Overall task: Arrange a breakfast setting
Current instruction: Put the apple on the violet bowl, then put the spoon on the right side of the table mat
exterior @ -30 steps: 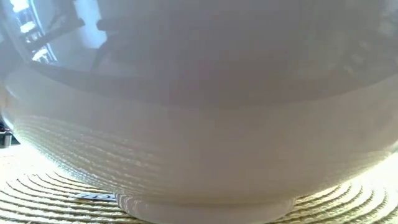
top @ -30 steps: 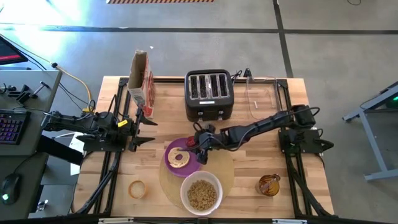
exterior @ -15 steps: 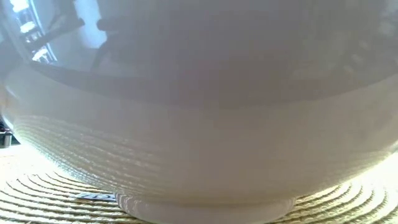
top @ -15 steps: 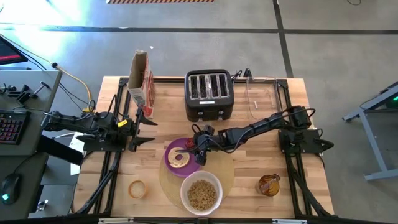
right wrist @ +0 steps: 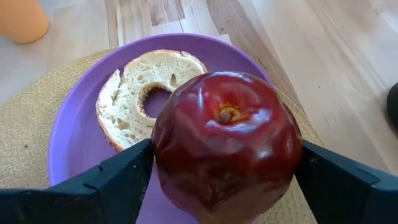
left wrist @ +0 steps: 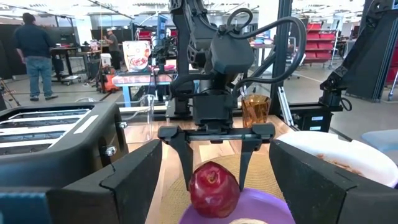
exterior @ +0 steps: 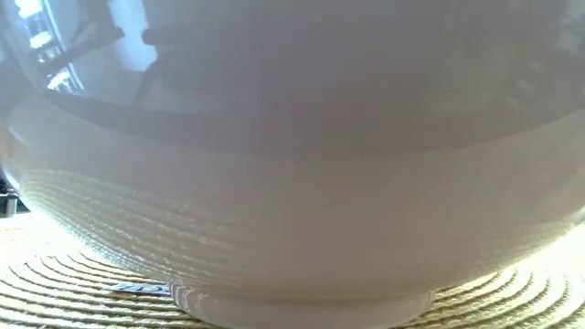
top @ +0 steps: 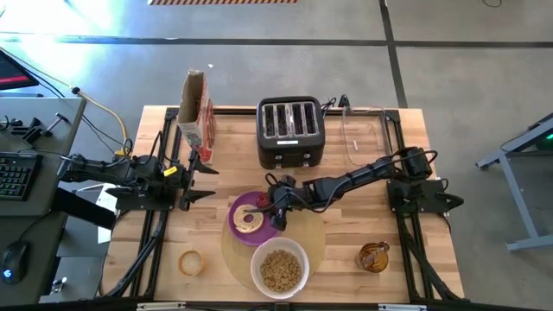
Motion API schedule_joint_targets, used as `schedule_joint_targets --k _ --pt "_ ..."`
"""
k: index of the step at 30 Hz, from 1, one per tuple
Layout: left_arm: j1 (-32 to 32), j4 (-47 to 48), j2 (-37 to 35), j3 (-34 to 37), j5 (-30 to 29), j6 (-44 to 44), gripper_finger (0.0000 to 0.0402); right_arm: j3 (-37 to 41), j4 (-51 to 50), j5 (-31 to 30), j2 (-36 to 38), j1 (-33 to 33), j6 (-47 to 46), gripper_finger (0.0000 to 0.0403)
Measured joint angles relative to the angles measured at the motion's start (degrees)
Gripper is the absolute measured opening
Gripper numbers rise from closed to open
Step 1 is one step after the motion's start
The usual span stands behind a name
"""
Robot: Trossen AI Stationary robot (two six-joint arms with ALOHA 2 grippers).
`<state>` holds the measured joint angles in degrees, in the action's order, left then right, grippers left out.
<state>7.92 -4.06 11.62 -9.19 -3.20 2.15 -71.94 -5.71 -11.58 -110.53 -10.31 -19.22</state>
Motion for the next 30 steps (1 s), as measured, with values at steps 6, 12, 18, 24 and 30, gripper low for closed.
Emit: schedule_joint_targets --k 6,12,18,24,30 --pt "0.0 0.0 0.0 0.0 0.0 0.0 0.0287 0.0 0.1 0.9 0.0 0.0 -0.2 0.0368" --pt "0.0 0.0 0.0 0.0 0.0 0.0 0.0287 0.0 0.1 1.1 0.0 0.0 -0.2 0.0396" --pt "0.0 0.0 0.0 0.0 0.0 0.0 0.0287 0.0 0.1 1.1 0.0 0.2 -0.2 0.0399" --pt "0.0 0.0 0.0 0.0 0.0 0.0 0.0287 0.0 0.0 1.6 0.0 0.4 -0.2 0.0399" --pt "0.0 0.0 0.0 0.0 0.0 0.0 0.0287 -0.1 -1.4 1.7 1.5 0.5 -0.3 0.0399"
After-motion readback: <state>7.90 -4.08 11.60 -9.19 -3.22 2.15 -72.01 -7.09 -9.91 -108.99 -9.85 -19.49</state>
